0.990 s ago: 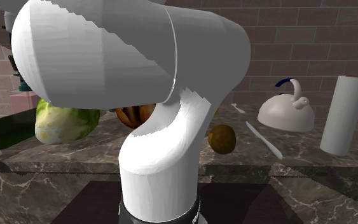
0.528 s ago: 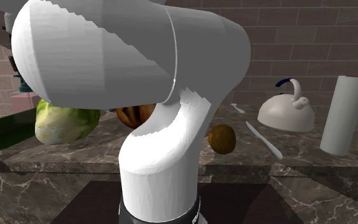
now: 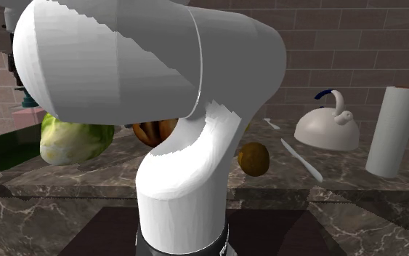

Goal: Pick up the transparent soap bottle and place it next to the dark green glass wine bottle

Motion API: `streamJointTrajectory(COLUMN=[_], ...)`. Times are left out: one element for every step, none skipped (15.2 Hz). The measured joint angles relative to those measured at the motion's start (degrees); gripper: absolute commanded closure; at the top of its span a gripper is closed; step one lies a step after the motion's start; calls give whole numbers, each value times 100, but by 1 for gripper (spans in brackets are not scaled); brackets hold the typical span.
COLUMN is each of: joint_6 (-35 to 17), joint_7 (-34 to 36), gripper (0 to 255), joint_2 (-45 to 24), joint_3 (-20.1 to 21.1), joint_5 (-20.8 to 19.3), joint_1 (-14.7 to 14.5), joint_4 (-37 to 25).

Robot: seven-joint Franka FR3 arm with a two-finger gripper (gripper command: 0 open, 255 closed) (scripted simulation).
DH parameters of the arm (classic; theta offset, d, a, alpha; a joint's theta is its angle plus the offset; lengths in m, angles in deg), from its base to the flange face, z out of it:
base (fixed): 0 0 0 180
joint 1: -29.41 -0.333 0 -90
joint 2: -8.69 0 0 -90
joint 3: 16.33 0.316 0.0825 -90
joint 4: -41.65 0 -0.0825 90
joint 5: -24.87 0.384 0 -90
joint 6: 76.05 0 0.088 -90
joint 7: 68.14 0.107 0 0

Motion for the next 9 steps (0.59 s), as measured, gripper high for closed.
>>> streamJointTrajectory(joint_6=[168,310,404,442,455,462,468,473,474], joint_7=[-8,-16,-18,-25,-32,-34,-35,-36,-36], gripper=[0,0,0,0,0,0,0,0,0], joint_2=[-21,7,10,19,31,36,34,32,31], joint_3=[0,9,12,14,16,16,16,15,15], joint_5=[-1,13,15,20,25,27,27,27,27], joint_1=[-35,-44,-60,-58,-48,-46,-46,-48,-48], joint_4=[-199,-316,-413,-442,-440,-441,-448,-454,-456])
